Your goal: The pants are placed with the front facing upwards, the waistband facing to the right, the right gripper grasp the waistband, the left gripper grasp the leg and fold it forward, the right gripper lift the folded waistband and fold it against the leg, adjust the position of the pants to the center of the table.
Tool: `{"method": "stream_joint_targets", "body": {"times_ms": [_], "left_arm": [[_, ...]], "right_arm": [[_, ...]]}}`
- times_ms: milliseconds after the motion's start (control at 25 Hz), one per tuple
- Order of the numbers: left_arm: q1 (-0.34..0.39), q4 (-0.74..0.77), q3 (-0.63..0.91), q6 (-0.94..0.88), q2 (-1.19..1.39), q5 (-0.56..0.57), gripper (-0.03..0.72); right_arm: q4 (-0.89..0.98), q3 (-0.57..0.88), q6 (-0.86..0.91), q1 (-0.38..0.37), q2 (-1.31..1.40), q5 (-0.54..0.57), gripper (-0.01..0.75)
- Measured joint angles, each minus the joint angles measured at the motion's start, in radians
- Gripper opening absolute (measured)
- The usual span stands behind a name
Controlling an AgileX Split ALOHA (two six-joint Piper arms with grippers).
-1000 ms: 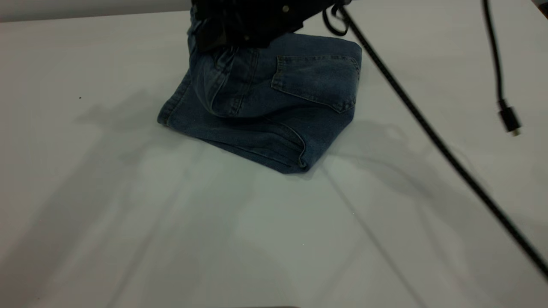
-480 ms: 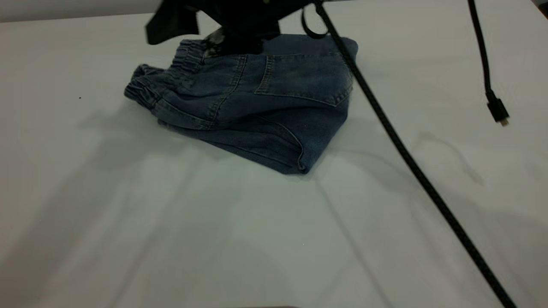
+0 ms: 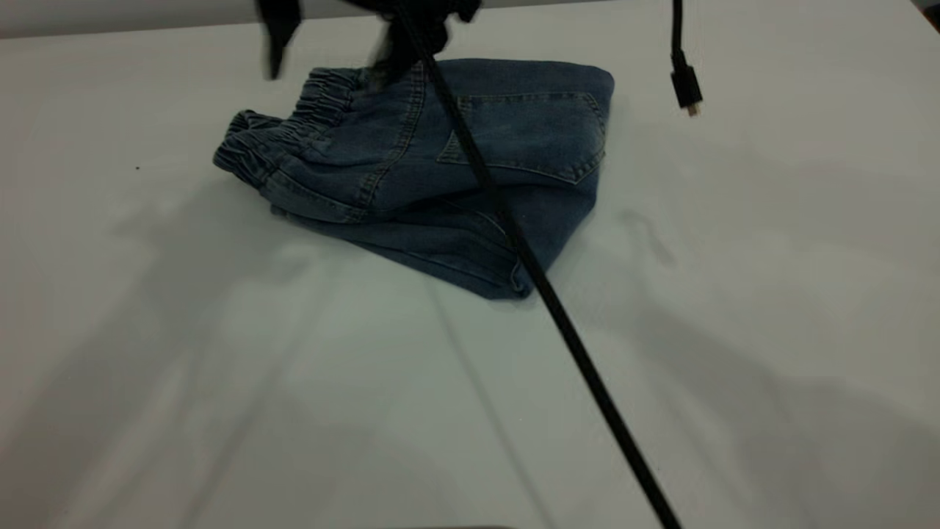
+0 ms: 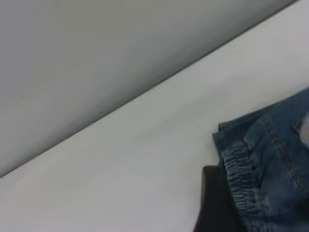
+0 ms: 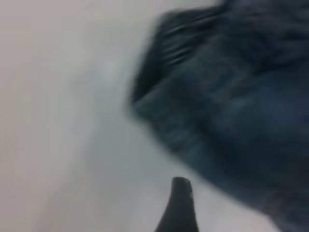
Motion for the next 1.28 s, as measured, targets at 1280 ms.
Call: {"method": "stream_joint_targets", "body": {"times_ms": [1280], "left_arm": [[0.0, -0.105, 0.0, -0.003, -0.007, 0.071, 0.345]], "right_arm": [[-0.143, -0.123, 0.498, 0.042, 0.251, 0.162, 0.459]]}}
